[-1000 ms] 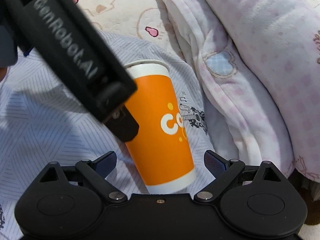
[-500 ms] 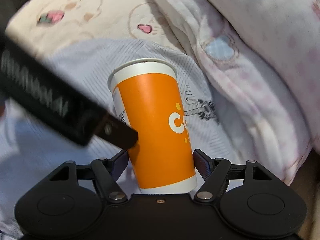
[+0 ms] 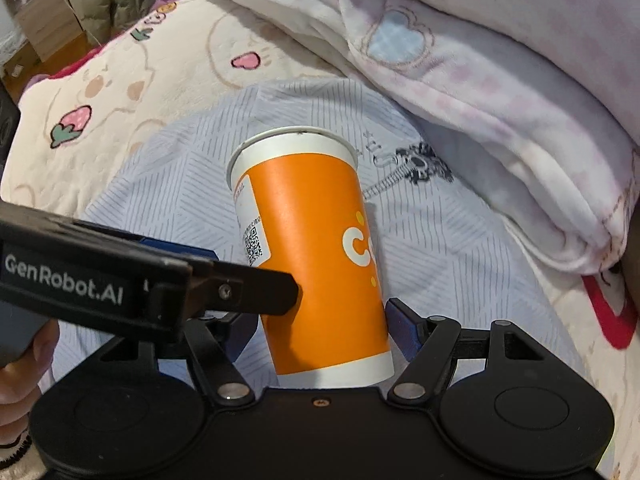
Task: Flip cup upright
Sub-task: 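Lift the orange cup with the right gripper and rotate it rim-up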
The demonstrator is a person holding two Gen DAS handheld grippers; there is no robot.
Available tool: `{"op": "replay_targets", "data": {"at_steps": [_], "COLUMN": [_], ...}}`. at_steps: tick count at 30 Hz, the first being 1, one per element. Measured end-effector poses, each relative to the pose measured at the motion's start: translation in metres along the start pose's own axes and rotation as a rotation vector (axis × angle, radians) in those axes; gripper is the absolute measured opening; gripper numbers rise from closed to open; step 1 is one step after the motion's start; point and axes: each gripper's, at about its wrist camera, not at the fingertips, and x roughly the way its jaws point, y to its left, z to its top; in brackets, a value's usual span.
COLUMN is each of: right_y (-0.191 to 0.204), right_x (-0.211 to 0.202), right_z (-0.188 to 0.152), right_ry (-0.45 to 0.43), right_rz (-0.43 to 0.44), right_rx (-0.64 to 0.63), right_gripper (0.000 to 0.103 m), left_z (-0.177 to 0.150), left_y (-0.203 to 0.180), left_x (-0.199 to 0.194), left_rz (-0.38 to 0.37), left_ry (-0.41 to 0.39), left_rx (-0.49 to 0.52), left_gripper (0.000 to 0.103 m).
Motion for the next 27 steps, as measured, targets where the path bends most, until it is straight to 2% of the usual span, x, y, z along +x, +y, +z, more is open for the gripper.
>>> {"op": "replay_targets", "data": {"at_steps": [5,11,14,19,27], "right_y": [0.006,0.005,0.007,0.011,0.012], "right_x": [-0.002,-0.012,-0.022,-0.038,-0.048], "right_z": [-0.009,-0.029,-0.042,-0.070,-0.124], "right_ry": [0.059,0.076,0.064,0.035,-0.003], "right_rz": [-0.028,0.007,0.023,0.065,0.169], "right_rx": [0.081,0.219,0.265,0.345,0.541], "right_gripper": [0.074,0.074,0.074,0.074,0.074], "left_z": [-0.008,-0.016,-0.022,-0.034,-0.061], "left_y": [-0.001,-0.006,-0.010,-0.008,-0.024], "left_x": [0.005,-0.002,-0.009,-0.016,-0.016], "left_rz": [-0.016,-0.025,-0.036,-0.071,-0.034], "left_ry": [0.085,0.137,0.168,0.240,0.303], "left_rx": [-0.003,0.046,0.075,0.063,0.164], "left_gripper": [0.078,0.078,0.078,0.078,0.079]}}
